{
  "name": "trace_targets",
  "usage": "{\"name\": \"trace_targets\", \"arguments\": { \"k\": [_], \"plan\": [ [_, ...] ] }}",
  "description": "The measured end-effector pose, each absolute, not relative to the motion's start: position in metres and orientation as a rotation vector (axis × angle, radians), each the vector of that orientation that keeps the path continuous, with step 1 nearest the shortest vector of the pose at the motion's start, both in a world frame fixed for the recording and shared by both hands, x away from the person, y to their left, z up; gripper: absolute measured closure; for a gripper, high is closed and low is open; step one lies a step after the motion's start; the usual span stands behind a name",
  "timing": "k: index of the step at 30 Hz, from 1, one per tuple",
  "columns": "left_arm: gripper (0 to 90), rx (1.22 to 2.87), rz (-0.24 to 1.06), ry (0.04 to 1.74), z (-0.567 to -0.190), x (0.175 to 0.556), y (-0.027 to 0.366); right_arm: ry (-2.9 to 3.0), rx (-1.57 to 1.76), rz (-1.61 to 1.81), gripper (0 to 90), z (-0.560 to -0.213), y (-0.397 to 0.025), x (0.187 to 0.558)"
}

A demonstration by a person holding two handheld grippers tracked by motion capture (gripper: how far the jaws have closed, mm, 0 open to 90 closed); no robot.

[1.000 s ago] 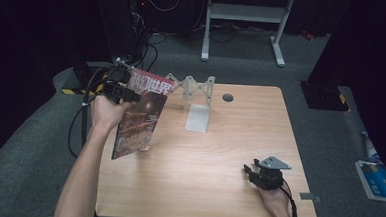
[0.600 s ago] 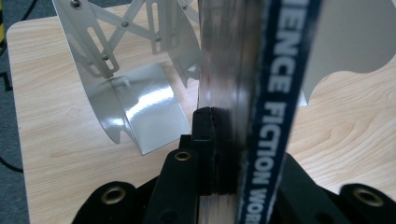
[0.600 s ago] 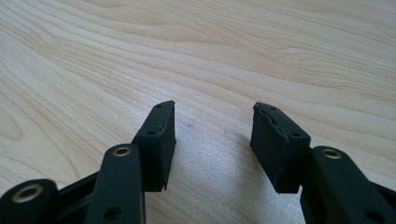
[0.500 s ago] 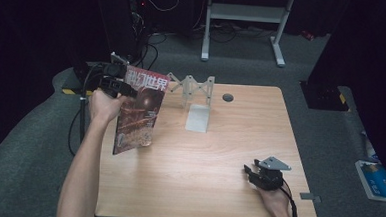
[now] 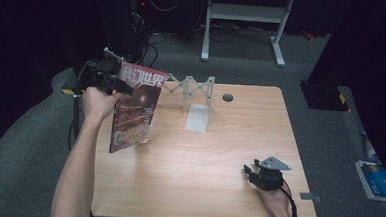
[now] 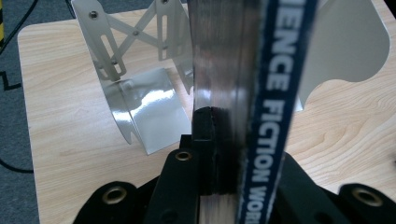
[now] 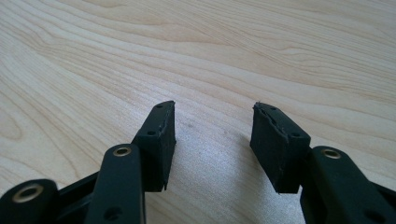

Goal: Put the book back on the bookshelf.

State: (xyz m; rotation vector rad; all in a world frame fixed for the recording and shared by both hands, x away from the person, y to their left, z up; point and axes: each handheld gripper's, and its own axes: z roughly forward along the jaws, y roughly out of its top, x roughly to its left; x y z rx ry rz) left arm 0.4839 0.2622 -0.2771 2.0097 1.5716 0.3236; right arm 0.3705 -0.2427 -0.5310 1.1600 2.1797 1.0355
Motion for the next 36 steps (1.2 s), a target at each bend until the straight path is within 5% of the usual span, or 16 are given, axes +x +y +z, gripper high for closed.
{"name": "trace_targets", "arguments": {
  "k": [36],
  "plan": [
    [83.5,1.851,0.558,1.569,-0.276,0.482,0.273,2.179,1.180,1.054,49.3,-0.532,-0.243,0.372]
  ]
}}
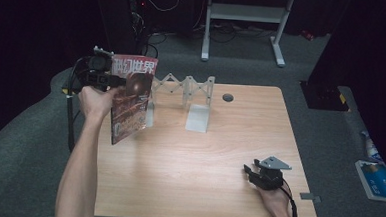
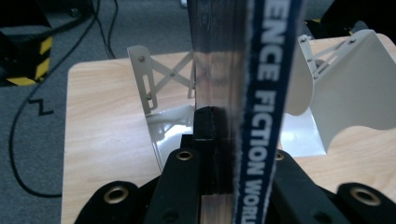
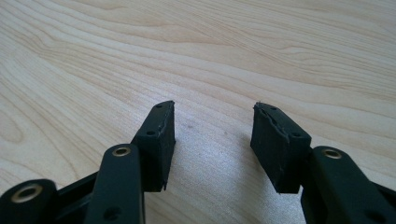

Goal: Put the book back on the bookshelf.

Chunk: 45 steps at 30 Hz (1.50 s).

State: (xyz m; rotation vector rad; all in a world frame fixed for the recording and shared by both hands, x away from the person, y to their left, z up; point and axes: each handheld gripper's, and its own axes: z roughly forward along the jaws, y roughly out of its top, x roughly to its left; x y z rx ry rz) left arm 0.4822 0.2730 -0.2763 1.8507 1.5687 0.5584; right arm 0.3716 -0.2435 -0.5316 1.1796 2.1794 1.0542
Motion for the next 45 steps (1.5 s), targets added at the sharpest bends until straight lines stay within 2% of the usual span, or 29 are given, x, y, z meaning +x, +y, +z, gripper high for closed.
{"name": "trace_targets", "arguments": {
  "k": [12,33,45],
  "plan": [
    [83.7,1.804,0.650,1.547,-0.283,0.487,0.261,2.179,1.185,1.057,49.2,-0.532,-0.244,0.372],
    [83.7,1.583,0.706,1.577,-0.315,0.487,0.265,2.179,1.185,1.058,49.2,-0.532,-0.244,0.372],
    [83.7,1.513,0.741,1.554,-0.338,0.488,0.261,2.179,1.185,1.059,49.2,-0.532,-0.244,0.372]
  ]
}}
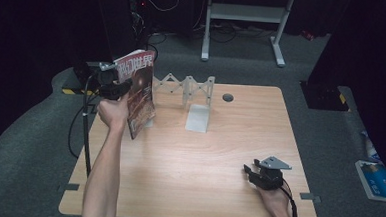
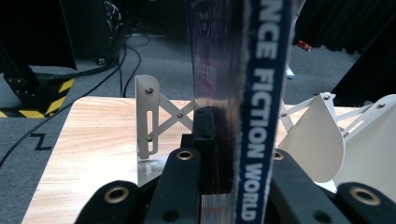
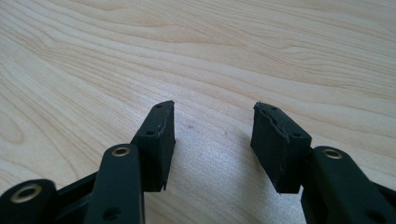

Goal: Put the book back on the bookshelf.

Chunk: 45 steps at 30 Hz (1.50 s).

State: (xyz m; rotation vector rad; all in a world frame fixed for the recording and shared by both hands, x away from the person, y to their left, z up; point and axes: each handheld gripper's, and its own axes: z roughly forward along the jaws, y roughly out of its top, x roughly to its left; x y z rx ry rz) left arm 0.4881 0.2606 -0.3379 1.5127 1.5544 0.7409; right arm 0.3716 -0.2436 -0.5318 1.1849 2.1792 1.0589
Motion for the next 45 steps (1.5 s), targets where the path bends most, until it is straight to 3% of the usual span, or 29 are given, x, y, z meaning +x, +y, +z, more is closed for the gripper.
{"name": "trace_targets", "arguments": {
  "k": [12,45],
  "plan": [
    [83.6,1.436,0.751,1.531,-0.356,0.486,0.261,2.180,1.186,1.059,49.1,-0.532,-0.244,0.372],
    [81.2,1.746,0.585,1.662,-0.349,0.504,0.258,2.180,1.179,1.061,48.9,-0.532,-0.243,0.372]
  ]
}}
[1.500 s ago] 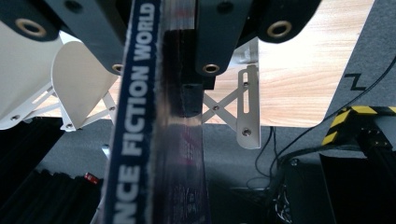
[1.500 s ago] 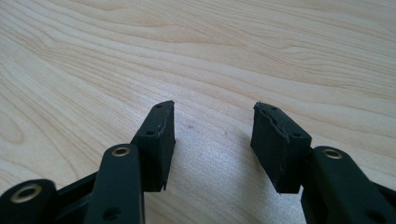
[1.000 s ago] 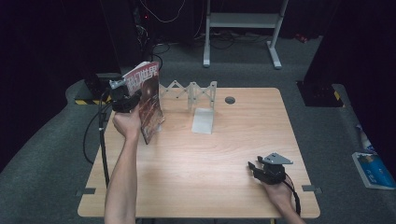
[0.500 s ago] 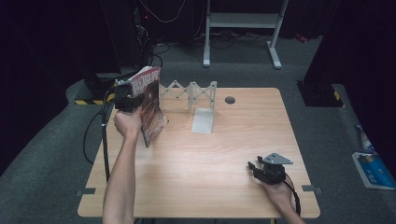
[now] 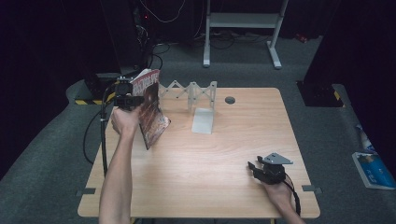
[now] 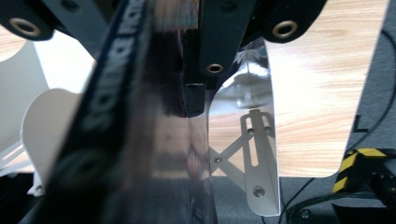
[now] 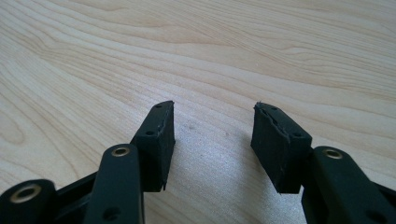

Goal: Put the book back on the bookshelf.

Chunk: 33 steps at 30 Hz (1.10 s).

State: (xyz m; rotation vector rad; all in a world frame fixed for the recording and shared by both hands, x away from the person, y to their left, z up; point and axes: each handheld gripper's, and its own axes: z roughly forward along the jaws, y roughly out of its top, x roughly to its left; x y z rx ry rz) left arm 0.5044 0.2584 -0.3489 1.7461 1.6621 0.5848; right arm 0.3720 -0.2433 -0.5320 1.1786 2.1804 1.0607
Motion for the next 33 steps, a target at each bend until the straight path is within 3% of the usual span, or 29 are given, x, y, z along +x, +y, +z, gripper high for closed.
{"name": "trace_targets", "arguments": {
  "k": [13,33],
  "plan": [
    [82.8,1.807,0.489,1.716,-0.343,0.508,0.261,2.183,1.177,1.062,49.1,-0.532,-0.243,0.372],
    [83.8,1.721,0.606,1.613,-0.339,0.497,0.260,2.183,1.177,1.061,49.3,-0.532,-0.243,0.372]
  ]
}}
